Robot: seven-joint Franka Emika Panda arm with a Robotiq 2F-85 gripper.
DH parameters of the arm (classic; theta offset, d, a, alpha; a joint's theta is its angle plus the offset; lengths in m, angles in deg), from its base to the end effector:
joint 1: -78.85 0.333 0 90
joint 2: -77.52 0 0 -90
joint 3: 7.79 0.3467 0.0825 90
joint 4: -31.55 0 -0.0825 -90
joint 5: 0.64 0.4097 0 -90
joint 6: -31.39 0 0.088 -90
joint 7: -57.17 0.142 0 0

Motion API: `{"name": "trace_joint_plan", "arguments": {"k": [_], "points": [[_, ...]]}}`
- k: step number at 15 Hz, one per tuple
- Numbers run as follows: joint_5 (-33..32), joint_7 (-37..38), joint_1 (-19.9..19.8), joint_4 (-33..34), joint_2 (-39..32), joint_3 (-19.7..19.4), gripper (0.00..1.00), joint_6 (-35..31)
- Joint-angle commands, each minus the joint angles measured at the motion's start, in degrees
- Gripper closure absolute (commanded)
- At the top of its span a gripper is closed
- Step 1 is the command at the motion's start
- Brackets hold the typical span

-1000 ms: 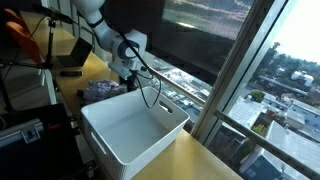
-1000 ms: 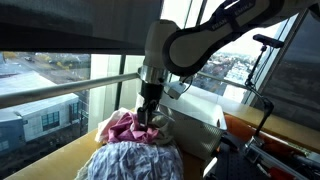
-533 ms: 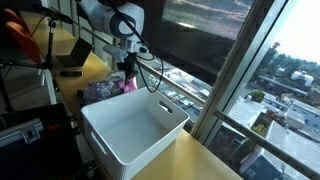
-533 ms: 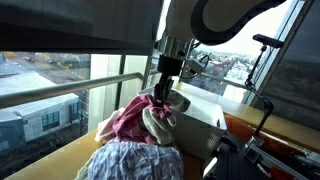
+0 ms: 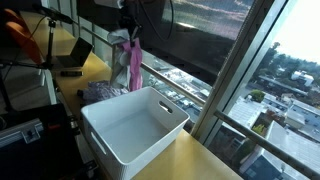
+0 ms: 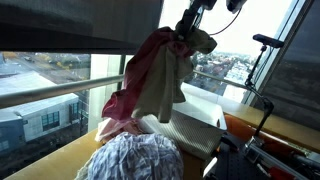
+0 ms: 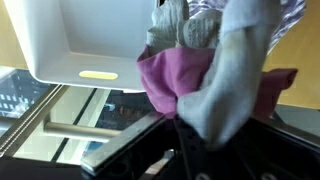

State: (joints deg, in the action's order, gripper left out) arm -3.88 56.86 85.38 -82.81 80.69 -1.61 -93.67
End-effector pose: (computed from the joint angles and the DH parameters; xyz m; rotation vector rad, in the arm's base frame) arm 0.5806 0.1280 0.4957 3.0636 0.3922 0.3822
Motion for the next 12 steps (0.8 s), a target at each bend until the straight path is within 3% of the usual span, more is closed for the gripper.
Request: {"name": "trace_joint_plan", "arguments": {"k": [1, 6, 12], "points": [[1.1, -3.7, -1.7, 3.5, 6.9, -1.8, 0.96, 3.9], [3.0, -10.2, -5.6, 9.6, 12.2, -8.5, 0.96, 10.6], [6.3, -21.0, -11.4, 6.7, 10.2, -19.7, 0.96, 11.5]]}}
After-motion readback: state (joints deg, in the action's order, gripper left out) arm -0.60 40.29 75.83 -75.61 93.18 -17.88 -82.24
